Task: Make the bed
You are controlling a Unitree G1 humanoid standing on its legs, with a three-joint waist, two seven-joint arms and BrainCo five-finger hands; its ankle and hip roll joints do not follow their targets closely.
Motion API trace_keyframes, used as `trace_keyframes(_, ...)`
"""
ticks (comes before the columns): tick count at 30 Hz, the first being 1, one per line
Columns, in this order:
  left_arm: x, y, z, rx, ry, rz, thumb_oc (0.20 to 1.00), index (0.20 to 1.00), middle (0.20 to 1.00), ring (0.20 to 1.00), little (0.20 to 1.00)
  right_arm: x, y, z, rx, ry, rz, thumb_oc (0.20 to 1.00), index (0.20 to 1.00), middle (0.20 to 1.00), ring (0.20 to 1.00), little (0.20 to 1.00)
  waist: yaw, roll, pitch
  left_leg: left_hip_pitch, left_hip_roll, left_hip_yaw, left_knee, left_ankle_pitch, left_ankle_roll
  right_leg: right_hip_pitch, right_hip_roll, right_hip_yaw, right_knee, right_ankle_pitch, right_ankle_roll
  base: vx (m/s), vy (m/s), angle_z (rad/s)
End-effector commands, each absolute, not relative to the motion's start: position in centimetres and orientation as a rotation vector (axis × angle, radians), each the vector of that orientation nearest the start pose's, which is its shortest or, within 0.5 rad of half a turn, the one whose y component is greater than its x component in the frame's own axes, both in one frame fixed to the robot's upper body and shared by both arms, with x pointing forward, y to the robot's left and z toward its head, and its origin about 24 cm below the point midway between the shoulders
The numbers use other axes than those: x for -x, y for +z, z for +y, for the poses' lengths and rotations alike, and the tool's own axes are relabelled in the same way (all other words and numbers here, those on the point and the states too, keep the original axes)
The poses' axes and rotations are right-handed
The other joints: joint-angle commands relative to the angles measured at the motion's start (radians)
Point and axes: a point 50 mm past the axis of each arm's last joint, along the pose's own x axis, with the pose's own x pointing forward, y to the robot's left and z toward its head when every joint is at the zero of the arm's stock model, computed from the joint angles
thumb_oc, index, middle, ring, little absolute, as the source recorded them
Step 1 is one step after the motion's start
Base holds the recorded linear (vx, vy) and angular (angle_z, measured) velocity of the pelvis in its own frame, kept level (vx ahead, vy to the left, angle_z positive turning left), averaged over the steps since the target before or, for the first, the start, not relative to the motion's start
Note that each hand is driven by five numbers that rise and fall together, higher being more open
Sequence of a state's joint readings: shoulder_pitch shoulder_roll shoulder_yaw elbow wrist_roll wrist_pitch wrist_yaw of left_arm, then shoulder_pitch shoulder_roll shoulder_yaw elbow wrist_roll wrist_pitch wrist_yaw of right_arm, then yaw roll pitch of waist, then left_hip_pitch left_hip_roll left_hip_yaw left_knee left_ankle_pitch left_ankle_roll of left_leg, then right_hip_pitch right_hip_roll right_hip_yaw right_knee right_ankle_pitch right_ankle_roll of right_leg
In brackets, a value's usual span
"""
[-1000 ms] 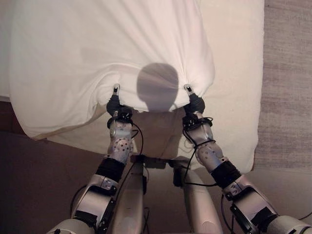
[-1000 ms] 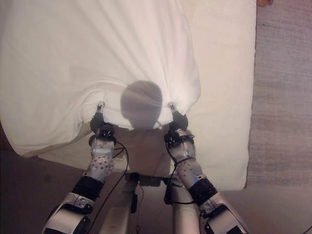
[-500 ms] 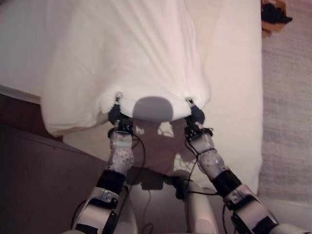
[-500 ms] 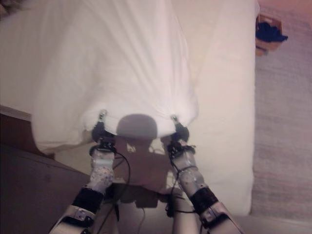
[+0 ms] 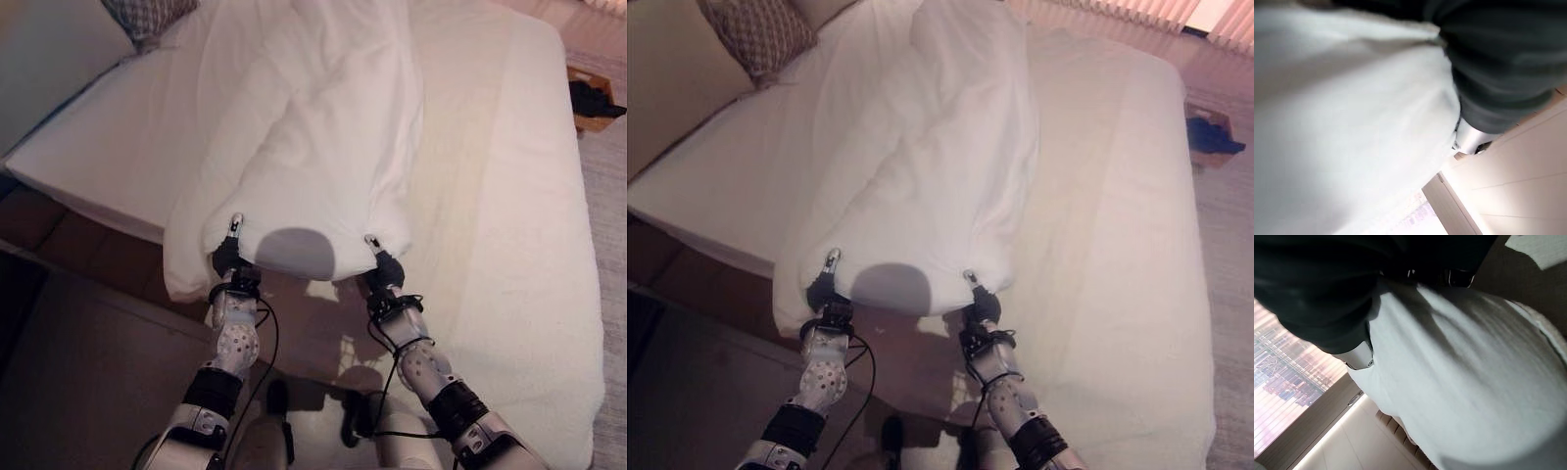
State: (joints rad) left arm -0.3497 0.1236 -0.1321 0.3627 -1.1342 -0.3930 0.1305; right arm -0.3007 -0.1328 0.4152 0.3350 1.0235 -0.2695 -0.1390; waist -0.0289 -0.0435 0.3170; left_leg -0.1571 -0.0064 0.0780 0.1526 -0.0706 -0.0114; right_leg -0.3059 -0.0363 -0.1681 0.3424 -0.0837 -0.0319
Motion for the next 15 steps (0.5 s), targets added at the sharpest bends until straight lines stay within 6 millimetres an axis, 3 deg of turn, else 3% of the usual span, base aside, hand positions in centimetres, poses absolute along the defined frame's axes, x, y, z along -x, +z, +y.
trace_keyframes(1, -31.7, 9.7, 18.5, 0.932, 0.179, -0.389, 0.200, 0.200, 0.200, 0.200, 0.200, -28.3, 2.8, -11.5, -0.740, 0.058, 0.059, 0.200, 0.200, 0.200, 0.200, 0.200, -0.004, 0.016, -0.060, -0.063, -0.102, -0.033, 0.114, 0.101, -0.101, 0.062, 0.036, 0.058, -0.068, 0.016, 0.064, 0.06, 0.196, 0.65)
trace_keyframes(3, -31.4, 9.5, 18.9, 0.930, 0.205, -0.395, 0.200, 0.200, 0.200, 0.200, 0.200, -28.4, 2.7, -11.1, -0.714, 0.078, 0.074, 0.200, 0.200, 0.200, 0.200, 0.200, 0.025, 0.007, -0.054, -0.094, -0.103, -0.107, 0.212, 0.124, -0.122, 0.098, 0.039, 0.101, -0.082, 0.008, 0.062, 0.10, 0.195, 0.04)
trace_keyframes(4, -31.2, 9.3, 19.3, 0.953, 0.233, -0.400, 0.200, 0.200, 0.200, 0.200, 0.200, -28.4, 2.5, -11.1, -0.714, 0.073, 0.085, 0.200, 0.200, 0.200, 0.200, 0.200, 0.029, -0.005, -0.054, -0.108, -0.054, -0.119, 0.239, 0.105, -0.105, 0.121, 0.019, 0.114, -0.095, -0.001, 0.071, 0.08, 0.087, -0.72)
trace_keyframes(5, -31.2, 9.3, 19.3, 0.953, 0.233, -0.400, 0.200, 0.200, 0.200, 0.200, 0.200, -28.4, 2.5, -11.1, -0.714, 0.073, 0.085, 0.200, 0.200, 0.200, 0.200, 0.200, 0.029, -0.005, -0.056, -0.110, -0.054, -0.119, 0.238, 0.106, -0.105, 0.120, 0.019, 0.114, -0.097, 0.001, 0.071, 0.19, 0.204, -0.83)
trace_keyframes(6, -30.9, 8.9, 19.9, 0.956, 0.270, -0.393, 0.200, 0.200, 0.200, 0.200, 0.200, -28.3, 2.3, -10.7, -0.724, 0.069, 0.103, 0.200, 0.200, 0.200, 0.200, 0.200, 0.041, -0.021, -0.082, -0.119, 0.032, -0.164, 0.172, 0.076, -0.060, 0.136, -0.010, 0.143, -0.105, -0.016, 0.092, 0.23, 0.275, -0.44)
trace_keyframes(7, -30.7, 8.8, 20.2, 0.958, 0.283, -0.397, 0.200, 0.200, 0.200, 0.200, 0.200, -28.3, 2.2, -10.7, -0.725, 0.060, 0.109, 0.200, 0.200, 0.200, 0.200, 0.200, 0.052, -0.020, -0.097, -0.117, 0.070, -0.215, 0.117, 0.098, -0.059, 0.141, -0.017, 0.168, -0.109, -0.019, 0.100, 0.29, 0.369, -0.34)
trace_keyframes(9, -30.6, 8.6, 20.7, 0.953, 0.306, -0.392, 0.200, 0.200, 0.200, 0.200, 0.200, -28.5, 2.1, -10.7, -0.720, 0.052, 0.117, 0.200, 0.200, 0.200, 0.200, 0.200, 0.055, -0.013, -0.115, -0.106, 0.131, -0.279, 0.037, 0.148, -0.073, 0.145, -0.027, 0.198, -0.111, -0.022, 0.108, 0.16, 0.266, -0.47)
trace_keyframes(10, -30.6, 8.6, 20.7, 0.953, 0.306, -0.392, 0.200, 0.200, 0.200, 0.200, 0.200, -28.5, 2.1, -10.7, -0.720, 0.052, 0.117, 0.200, 0.200, 0.200, 0.200, 0.200, 0.055, -0.013, -0.113, -0.100, 0.131, -0.278, 0.033, 0.150, -0.073, 0.149, -0.027, 0.198, -0.111, -0.022, 0.108, 0.22, 0.472, -0.47)
trace_keyframes(11, -30.6, 8.4, 20.8, 0.952, 0.310, -0.383, 0.200, 0.200, 0.200, 0.200, 0.200, -28.5, 1.8, -11.1, -0.712, 0.034, 0.128, 0.200, 0.200, 0.200, 0.200, 0.200, 0.057, 0.001, -0.132, -0.095, 0.192, -0.327, -0.052, 0.213, -0.104, 0.166, -0.056, 0.225, -0.105, -0.029, 0.126, 0.16, 0.354, -0.33)
trace_keyframes(12, -30.6, 8.4, 20.8, 0.952, 0.310, -0.382, 0.200, 0.200, 0.200, 0.200, 0.200, -28.5, 1.8, -11.1, -0.712, 0.034, 0.128, 0.200, 0.200, 0.200, 0.200, 0.200, 0.058, 0.000, -0.130, -0.090, 0.192, -0.326, -0.056, 0.214, -0.104, 0.168, -0.056, 0.225, -0.104, -0.030, 0.126, 0.29, 0.769, -0.24)
trace_keyframes(13, -30.6, 8.1, 20.4, 0.939, 0.287, -0.361, 0.200, 0.200, 0.200, 0.200, 0.200, -28.4, 1.8, -11.6, -0.705, 0.022, 0.126, 0.200, 0.200, 0.200, 0.200, 0.200, 0.049, 0.010, -0.151, -0.065, 0.206, -0.282, -0.088, 0.201, -0.116, 0.193, -0.099, 0.221, -0.122, -0.024, 0.153, 0.14, 0.412, -0.07)
trace_keyframes(14, -30.6, 8.0, 20.4, 0.939, 0.287, -0.360, 0.200, 0.200, 0.200, 0.200, 0.200, -28.4, 1.8, -11.6, -0.705, 0.022, 0.126, 0.200, 0.200, 0.200, 0.200, 0.200, 0.050, 0.009, -0.150, -0.062, 0.205, -0.280, -0.089, 0.200, -0.115, 0.195, -0.100, 0.222, -0.122, -0.025, 0.154, 0.20, 0.620, -0.04)
trace_keyframes(15, -30.6, 7.7, 20.2, 0.924, 0.274, -0.342, 0.200, 0.200, 0.200, 0.200, 0.200, -28.3, 1.6, -11.7, -0.699, 0.025, 0.130, 0.200, 0.200, 0.200, 0.200, 0.200, 0.049, 0.005, -0.162, -0.050, 0.198, -0.265, -0.087, 0.176, -0.122, 0.207, -0.134, 0.219, -0.133, -0.010, 0.175, 0.13, 0.476, 0.03)
